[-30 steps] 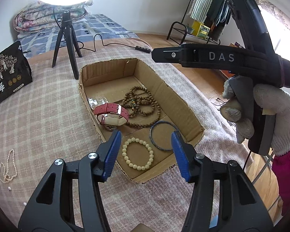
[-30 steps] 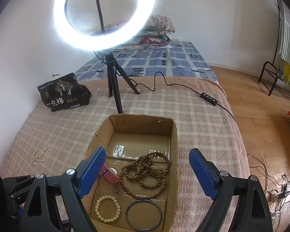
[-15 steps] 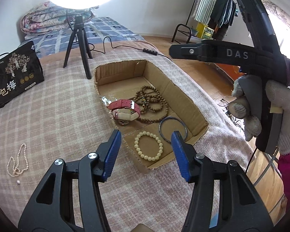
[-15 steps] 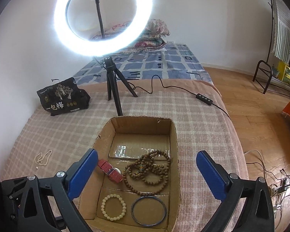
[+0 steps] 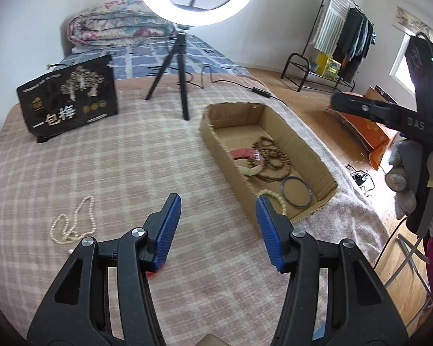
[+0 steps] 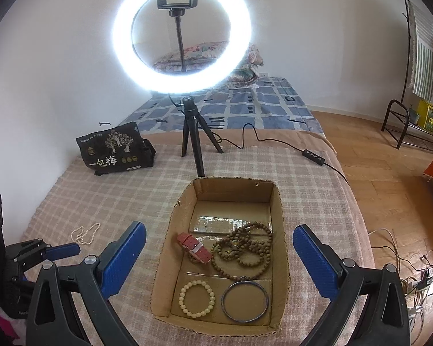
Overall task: Organize jewelry
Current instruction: 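Withdraw both tools from the box, moving the left tool toward the pearl necklace, then close the left tool on the pearl necklace while the right tool grasps the green jade pendant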
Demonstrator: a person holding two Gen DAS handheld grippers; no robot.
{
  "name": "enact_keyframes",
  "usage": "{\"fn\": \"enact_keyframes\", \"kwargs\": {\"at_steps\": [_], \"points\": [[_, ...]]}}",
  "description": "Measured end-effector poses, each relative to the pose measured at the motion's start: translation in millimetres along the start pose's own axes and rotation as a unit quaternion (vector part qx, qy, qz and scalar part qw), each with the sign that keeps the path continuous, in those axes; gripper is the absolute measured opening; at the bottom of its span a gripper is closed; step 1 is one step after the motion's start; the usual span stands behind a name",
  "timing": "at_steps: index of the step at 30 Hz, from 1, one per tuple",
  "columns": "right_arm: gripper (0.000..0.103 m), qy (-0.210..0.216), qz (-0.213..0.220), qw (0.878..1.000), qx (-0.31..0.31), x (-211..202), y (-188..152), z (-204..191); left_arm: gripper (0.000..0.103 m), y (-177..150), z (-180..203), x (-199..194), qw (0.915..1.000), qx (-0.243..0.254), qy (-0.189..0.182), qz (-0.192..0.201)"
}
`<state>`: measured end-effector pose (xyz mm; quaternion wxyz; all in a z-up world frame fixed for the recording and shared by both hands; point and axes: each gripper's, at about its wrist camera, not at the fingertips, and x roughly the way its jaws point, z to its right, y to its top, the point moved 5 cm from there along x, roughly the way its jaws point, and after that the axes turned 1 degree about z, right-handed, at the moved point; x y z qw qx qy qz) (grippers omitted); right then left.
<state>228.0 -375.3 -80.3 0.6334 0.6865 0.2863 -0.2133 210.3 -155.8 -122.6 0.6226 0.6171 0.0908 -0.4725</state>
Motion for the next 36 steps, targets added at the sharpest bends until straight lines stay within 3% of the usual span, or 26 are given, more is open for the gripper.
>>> {"fn": "enact_keyframes", "kwargs": {"at_steps": [9, 19, 29, 36], "points": [[0.103, 0.04, 0.001, 0.999, -0.024, -11.3, -9.0, -41.5, 0.055, -10.7, -76.5, -26.0, 0.9978, -0.047, 0.046, 0.008], [0.103, 0.105, -0.029, 0.992, -0.069, 2.3, -35.9, -106.9, 0.055, -18.4, -150.7, -36.7, 0.9917, -0.094, 0.087, 0.009], [0.103, 0.138, -0.07, 0.982, -0.109, 32.8, -64.4, -159.7, 0.055, -32.4, -193.8, -15.8, 0.9868, -0.127, 0.095, -0.032], [0.099, 0.143, -0.1, 0.975, -0.137, 60.0, -85.9, -186.3, 0.055, -46.5, -200.6, 11.8, 0.9855, -0.124, 0.097, -0.064]]}}
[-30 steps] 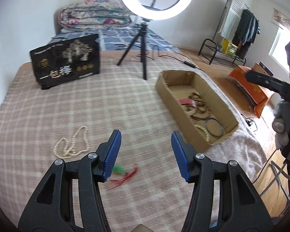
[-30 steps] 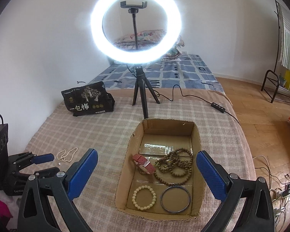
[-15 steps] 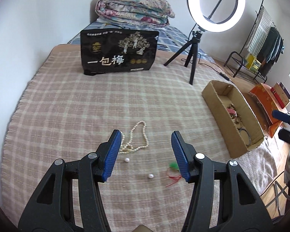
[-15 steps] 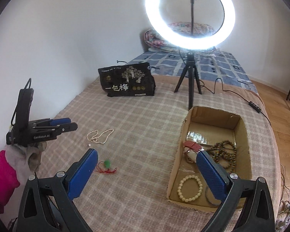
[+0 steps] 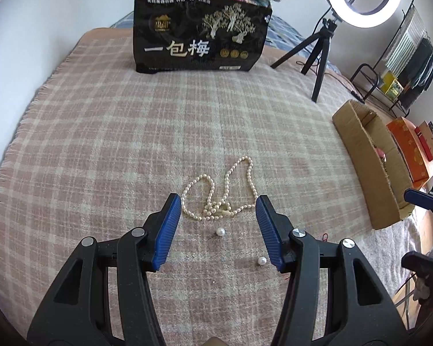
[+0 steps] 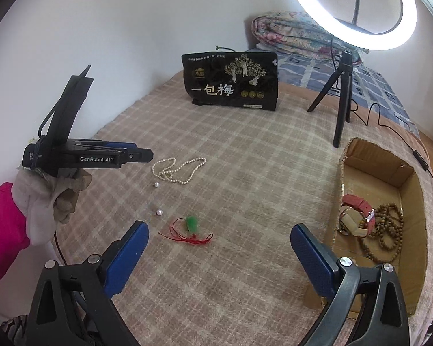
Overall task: Organize jewelry
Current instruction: 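Close the left tool on the pearl necklace while the right tool grasps the green jade pendant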
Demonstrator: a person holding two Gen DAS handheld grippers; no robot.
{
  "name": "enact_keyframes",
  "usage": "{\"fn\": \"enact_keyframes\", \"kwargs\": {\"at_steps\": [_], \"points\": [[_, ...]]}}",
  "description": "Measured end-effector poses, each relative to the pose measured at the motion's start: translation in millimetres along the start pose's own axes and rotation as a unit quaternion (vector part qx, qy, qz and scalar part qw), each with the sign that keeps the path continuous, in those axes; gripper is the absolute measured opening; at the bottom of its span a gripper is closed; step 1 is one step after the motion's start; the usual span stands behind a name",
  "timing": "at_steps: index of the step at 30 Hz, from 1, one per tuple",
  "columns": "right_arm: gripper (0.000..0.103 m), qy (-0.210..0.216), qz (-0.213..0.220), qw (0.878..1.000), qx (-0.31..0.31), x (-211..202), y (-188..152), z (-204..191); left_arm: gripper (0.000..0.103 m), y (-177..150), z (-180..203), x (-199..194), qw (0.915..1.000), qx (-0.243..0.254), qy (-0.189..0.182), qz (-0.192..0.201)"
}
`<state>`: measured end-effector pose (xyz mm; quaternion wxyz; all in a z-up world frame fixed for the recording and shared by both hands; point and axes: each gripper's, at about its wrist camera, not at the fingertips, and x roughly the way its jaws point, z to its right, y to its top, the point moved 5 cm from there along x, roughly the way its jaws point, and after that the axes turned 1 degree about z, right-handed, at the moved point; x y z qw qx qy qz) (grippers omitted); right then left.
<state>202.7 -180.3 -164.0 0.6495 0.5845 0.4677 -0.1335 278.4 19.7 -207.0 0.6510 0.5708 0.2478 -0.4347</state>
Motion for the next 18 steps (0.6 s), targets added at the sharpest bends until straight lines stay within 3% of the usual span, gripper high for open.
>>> {"fn": "enact_keyframes", "kwargs": {"at_steps": [3, 6, 8, 13, 18], "points": [[0.099, 0.005, -0.01, 1.0, -0.004, 16.6, -2.7, -6.9, 0.055, -3.9, 3.9, 10.6, 0.9999, 0.009, 0.003, -0.007], [0.089, 0.015, -0.029, 0.999, -0.012, 35.4, -6.5, -14.6, 0.055, -5.8, 7.3, 18.2, 0.9997, 0.019, 0.009, -0.009], [0.084, 0.024, -0.042, 0.999, -0.019, 46.7, -9.7, -19.8, 0.045, -5.8, 7.5, 22.9, 0.9996, 0.022, 0.011, -0.011], [0.07, 0.031, -0.069, 0.997, -0.032, 73.6, -17.6, -28.1, 0.043, -5.8, 5.2, 34.2, 0.9993, 0.024, 0.02, -0.02], [0.063, 0.034, -0.084, 0.995, -0.042, 89.2, -20.2, -32.3, 0.037, -8.2, 5.6, 43.6, 0.9987, 0.034, 0.027, -0.027]]}}
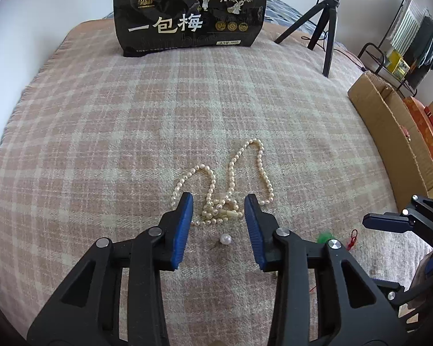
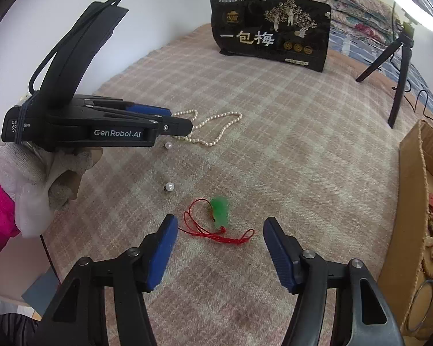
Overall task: Organize jewelry
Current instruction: 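Close the left tool on the pearl necklace while the right tool grasps the green jade pendant, then carry the pearl necklace in the left tool and jade pendant in the right tool to the box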
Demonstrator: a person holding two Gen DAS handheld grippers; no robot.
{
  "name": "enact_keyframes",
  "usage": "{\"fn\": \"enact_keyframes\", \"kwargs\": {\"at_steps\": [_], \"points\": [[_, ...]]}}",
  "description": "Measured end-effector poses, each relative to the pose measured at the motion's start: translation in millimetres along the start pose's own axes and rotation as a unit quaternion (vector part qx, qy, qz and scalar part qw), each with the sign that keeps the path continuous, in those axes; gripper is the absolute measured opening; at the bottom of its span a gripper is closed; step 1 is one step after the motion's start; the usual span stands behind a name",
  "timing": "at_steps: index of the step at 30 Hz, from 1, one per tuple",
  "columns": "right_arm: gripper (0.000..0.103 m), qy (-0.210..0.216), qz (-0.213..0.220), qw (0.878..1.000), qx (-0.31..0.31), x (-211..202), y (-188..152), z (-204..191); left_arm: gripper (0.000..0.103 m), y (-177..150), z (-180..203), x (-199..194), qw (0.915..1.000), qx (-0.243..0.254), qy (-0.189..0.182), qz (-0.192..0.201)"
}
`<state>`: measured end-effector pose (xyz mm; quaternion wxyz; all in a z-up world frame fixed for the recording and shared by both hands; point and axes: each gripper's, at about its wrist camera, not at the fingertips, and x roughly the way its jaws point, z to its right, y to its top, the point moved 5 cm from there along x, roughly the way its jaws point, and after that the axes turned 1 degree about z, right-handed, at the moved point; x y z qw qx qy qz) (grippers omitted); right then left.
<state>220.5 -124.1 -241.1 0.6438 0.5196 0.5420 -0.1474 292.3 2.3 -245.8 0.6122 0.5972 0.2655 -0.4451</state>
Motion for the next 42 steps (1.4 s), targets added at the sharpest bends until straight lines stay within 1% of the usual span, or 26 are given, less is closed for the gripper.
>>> {"fn": "enact_keyframes", "kwargs": {"at_steps": [2, 9, 10, 13, 18, 20, 21, 23, 24, 25, 26, 30, 34, 42], "points": [[0.061, -0.003, -0.004, 1.0, -0.008, 4.4, 0.7, -1.5, 0.037, -0.8, 0.6, 3.7, 1.0, 0.005, 0.004, -0.003], [0.046, -0.001, -0.023, 0.999, -0.024, 20.9, 4.8, -4.8, 0.036, -0.9, -0.2, 14.0, 1.0, 0.005, 0.003, -0.004], [0.045, -0.003, -0.027, 0.999, -0.03, 23.2, 5.0, -5.7, 0.034, -0.6, -0.5, 14.9, 1.0, 0.007, 0.005, -0.004], [0.043, -0.012, -0.032, 0.999, -0.039, 28.5, 5.5, -6.7, 0.033, 0.0, -1.3, 18.7, 0.9999, 0.009, 0.004, -0.006], [0.036, -0.014, -0.036, 0.998, -0.04, 32.8, 5.4, -5.4, 0.025, 2.8, -4.4, 21.5, 1.0, 0.004, 0.004, -0.001], [0.032, -0.015, -0.036, 0.998, -0.043, 32.9, 5.6, -5.6, 0.02, 3.5, -5.2, 22.0, 1.0, 0.005, 0.008, 0.002], [0.028, -0.015, -0.036, 0.998, -0.044, 33.0, 5.5, -5.7, 0.02, 3.5, -5.4, 21.8, 0.9999, 0.005, 0.009, 0.004], [0.023, -0.015, -0.035, 0.998, -0.042, 32.8, 5.7, -5.4, 0.018, 3.2, -5.6, 21.2, 0.9999, 0.005, 0.011, 0.007], [0.018, -0.016, -0.034, 0.998, -0.041, 32.8, 6.0, -4.8, 0.018, 2.9, -5.6, 20.7, 0.9999, 0.005, 0.011, 0.009], [0.015, -0.016, -0.033, 0.999, -0.039, 32.8, 6.2, -4.0, 0.013, 3.0, -5.7, 20.4, 0.9999, 0.005, 0.012, 0.011], [0.015, -0.013, -0.031, 0.999, -0.036, 32.6, 6.4, -3.3, 0.011, 2.6, -5.7, 19.5, 0.9998, 0.005, 0.014, 0.013], [0.015, -0.008, -0.024, 0.999, -0.027, 31.1, 7.3, -1.7, 0.009, 2.1, -5.3, 15.7, 0.9998, 0.001, 0.015, 0.016], [0.014, -0.003, -0.018, 1.0, -0.019, 26.7, 6.7, -1.8, 0.002, 3.6, -5.8, 10.0, 0.9997, -0.007, 0.014, 0.021], [0.014, -0.005, -0.002, 1.0, -0.014, 13.5, 7.5, -2.9, 0.001, 6.9, -7.8, -6.0, 0.9993, -0.014, 0.009, 0.035]]}}
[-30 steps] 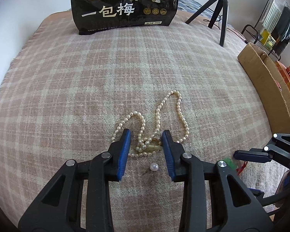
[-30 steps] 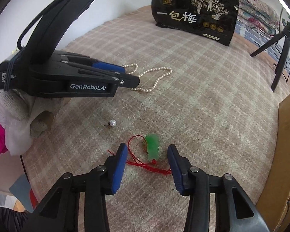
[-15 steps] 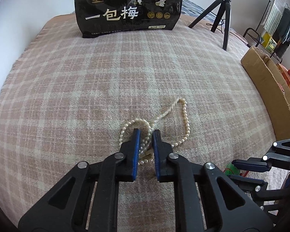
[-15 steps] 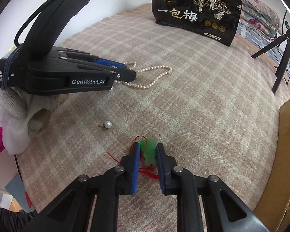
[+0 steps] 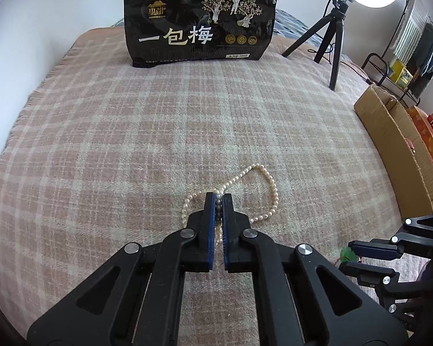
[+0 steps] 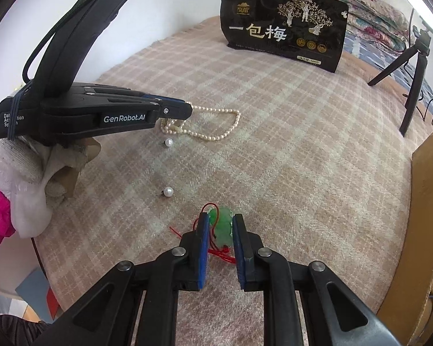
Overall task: Organize jewelry
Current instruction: 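Carry the pearl necklace in the left tool and jade pendant in the right tool to the box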
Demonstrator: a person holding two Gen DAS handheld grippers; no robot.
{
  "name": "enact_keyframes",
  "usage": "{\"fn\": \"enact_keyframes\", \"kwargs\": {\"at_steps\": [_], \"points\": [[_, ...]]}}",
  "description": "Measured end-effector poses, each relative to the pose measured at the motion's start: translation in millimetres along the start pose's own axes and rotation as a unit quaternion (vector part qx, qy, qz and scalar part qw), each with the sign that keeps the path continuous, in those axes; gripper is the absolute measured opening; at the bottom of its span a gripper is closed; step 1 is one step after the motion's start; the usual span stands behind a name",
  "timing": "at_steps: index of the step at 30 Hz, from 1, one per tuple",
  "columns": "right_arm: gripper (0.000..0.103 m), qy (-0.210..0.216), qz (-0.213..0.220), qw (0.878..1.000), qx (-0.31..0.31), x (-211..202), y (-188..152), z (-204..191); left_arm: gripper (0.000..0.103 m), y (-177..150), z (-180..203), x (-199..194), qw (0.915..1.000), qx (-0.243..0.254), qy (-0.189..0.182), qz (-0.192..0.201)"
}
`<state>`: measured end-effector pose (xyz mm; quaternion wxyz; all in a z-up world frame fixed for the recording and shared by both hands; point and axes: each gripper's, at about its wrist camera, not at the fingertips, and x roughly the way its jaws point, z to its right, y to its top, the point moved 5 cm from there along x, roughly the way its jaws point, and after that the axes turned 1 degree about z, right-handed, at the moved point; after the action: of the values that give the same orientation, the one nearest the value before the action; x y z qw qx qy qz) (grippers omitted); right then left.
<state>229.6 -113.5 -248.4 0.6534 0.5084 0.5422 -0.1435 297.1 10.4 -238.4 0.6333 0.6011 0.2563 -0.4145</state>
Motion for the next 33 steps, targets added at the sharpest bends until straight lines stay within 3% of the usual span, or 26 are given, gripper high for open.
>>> {"fn": "enact_keyframes", "kwargs": {"at_steps": [18, 33], "points": [[0.014, -0.004, 0.051, 0.998, 0.029, -58.8, -1.4, 10.9, 0.001, 23.3, 13.3, -63.7, 0.9977, -0.013, -0.029, 0.06], [0.014, -0.021, 0.091, 0.994, 0.048, -115.7, -9.7, 23.7, 0.001, 28.0, 36.2, -106.7, 0.995, -0.007, -0.049, 0.086]]}}
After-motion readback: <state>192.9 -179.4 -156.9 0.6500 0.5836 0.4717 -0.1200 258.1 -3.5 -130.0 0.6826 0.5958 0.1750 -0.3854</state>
